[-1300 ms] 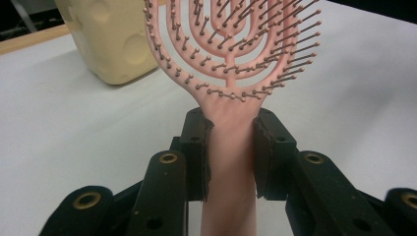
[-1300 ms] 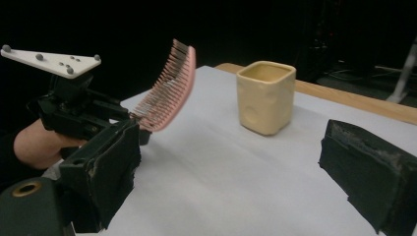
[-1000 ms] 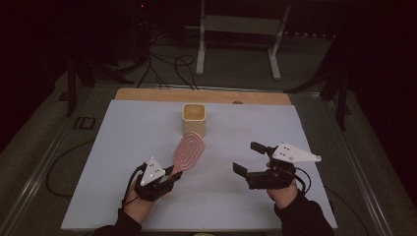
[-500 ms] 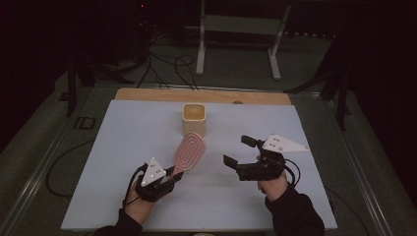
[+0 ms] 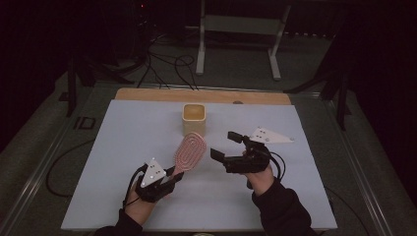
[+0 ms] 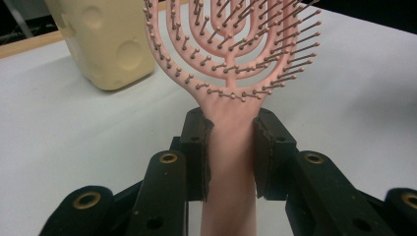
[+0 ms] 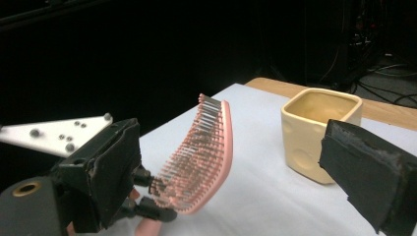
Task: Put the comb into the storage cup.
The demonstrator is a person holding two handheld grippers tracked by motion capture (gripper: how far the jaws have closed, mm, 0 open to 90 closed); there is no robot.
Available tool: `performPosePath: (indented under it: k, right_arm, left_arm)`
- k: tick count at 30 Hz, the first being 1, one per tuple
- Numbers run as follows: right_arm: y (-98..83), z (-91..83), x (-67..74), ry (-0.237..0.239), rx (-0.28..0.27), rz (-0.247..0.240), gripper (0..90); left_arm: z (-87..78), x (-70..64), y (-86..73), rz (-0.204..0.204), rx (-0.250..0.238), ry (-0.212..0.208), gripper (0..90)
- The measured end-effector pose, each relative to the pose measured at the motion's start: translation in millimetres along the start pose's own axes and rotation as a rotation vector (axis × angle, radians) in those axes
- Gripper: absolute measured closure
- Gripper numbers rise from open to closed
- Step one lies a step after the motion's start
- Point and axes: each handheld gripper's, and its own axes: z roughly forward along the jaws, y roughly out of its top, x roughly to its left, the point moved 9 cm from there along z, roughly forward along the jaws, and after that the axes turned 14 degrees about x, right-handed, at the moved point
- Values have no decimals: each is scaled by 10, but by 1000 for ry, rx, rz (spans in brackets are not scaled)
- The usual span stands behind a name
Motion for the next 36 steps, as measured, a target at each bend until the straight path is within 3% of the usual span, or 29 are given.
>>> performPosePath:
  k: [3, 4, 7, 12, 18, 22, 30, 36]
  right_arm:
    - [15, 34, -2, -12, -6, 15, 82]
    - [27, 60, 17, 21, -9, 38, 82]
    - [30, 131, 27, 40, 2, 59, 82]
    - [16, 274, 27, 54, 26, 101, 82]
    - [-5, 448, 16, 62, 57, 192, 82]
    - [-34, 542, 49, 84, 70, 209, 84]
    - [-112, 688, 75, 105, 100, 227, 261]
    - [-178, 777, 125, 146, 134, 236, 400]
  left_arm:
    - [-7, 2, 2, -3, -4, -4, 710]
    - [-10, 3, 4, 2, -6, 1, 709]
    - [-19, 1, 6, 0, -10, -1, 709]
    - [-18, -14, 8, 8, -9, -4, 709]
    - [-9, -31, 14, 12, -13, -8, 710]
    - [-9, -40, 22, 12, -17, -12, 709]
    - [-23, -38, 34, 10, -27, -12, 709]
    - [-18, -31, 30, 7, -29, -15, 709]
